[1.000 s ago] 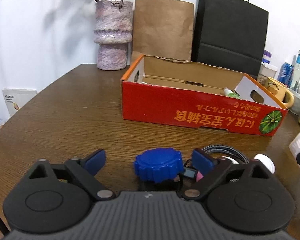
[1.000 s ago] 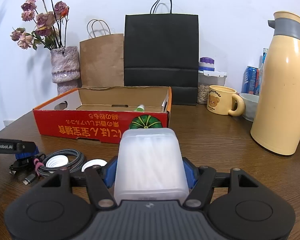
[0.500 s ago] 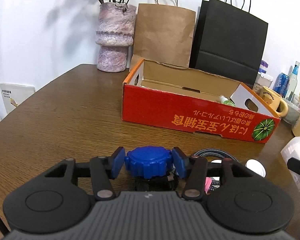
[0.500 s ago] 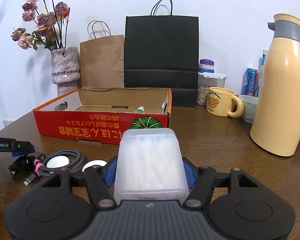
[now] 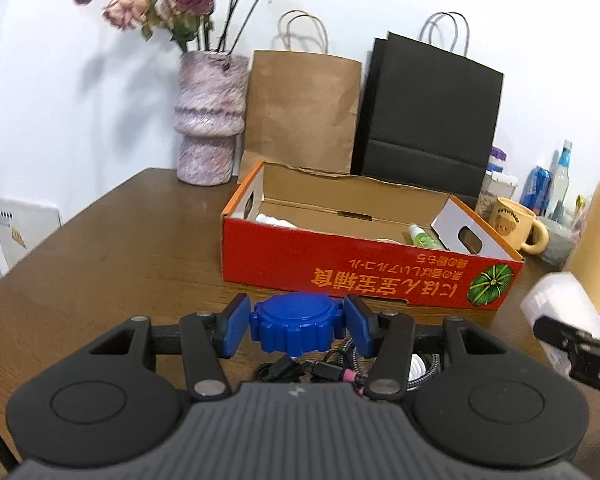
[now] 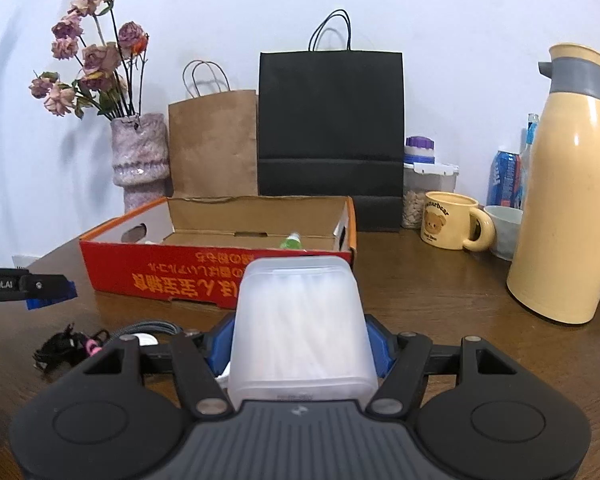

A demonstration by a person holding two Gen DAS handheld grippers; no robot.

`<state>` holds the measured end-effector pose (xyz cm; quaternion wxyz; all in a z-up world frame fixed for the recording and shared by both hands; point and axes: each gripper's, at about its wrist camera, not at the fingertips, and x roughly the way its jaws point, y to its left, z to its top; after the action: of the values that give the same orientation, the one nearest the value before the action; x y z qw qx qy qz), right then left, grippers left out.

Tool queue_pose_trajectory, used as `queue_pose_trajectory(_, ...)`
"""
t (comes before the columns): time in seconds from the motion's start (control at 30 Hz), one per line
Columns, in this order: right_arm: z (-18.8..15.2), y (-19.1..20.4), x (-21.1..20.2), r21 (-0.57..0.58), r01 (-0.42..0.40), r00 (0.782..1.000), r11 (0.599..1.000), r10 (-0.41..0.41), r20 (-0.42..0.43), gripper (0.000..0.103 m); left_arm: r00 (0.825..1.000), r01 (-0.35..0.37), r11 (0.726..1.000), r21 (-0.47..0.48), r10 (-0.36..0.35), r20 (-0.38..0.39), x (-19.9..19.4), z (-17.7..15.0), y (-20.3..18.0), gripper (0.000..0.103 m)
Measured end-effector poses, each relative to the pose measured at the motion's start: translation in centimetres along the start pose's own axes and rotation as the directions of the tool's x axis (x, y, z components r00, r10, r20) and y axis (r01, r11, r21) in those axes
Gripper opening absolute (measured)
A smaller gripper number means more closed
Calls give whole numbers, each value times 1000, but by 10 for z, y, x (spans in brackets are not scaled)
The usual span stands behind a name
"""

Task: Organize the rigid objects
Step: 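Carry the blue-lidded item and plastic box over the red box with both grippers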

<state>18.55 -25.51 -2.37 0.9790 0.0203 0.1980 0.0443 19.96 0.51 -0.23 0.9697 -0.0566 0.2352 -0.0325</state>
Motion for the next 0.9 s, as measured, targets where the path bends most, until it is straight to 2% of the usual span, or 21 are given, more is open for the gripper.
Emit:
queue_pose_trajectory(0.13,6,2,0,31,5,1000,999,-5,19,64,1000,8,1000,12,-8,24,-6,7,-7,53)
queue_pose_trajectory(0.37,21,9,3,47,-16,999,999,14,47,64,998,25,999,-20,-24,54,-5,28,-13,53)
queue_pose_trajectory(0.67,48,20,18,50,-35,994,998,30,102,64,994,14,999,-45,-9,106,6,55,-21,53)
queue_pose_trajectory(0.9,67,25,37,68,-45,991,997,36,128,64,994,-26,998,-49,31,106,22,70,-25,53)
